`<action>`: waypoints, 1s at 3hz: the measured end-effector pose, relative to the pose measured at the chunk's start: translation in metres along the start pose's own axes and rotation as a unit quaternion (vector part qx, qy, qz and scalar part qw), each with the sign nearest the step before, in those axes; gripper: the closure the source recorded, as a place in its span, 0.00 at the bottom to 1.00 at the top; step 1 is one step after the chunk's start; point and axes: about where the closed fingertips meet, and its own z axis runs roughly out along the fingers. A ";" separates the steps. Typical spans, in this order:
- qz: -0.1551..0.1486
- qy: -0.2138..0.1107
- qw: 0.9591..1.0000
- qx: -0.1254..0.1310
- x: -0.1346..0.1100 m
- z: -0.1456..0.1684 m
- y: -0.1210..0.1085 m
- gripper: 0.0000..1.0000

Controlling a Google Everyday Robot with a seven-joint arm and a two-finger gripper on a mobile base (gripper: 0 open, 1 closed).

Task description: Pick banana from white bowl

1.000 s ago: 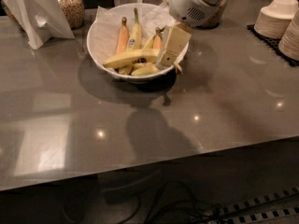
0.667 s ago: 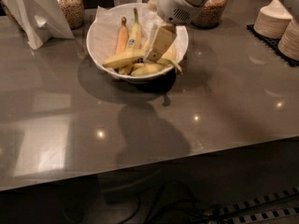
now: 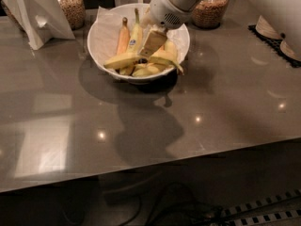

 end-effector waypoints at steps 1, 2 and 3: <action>0.009 0.003 1.000 -0.013 0.004 0.016 -0.001 0.38; 0.018 0.006 0.999 -0.026 0.008 0.030 -0.001 0.38; 0.025 0.009 0.999 -0.033 0.011 0.039 -0.003 0.40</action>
Offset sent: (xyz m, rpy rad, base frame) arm 0.0207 0.0083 -0.0390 -0.0049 0.0939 -0.0182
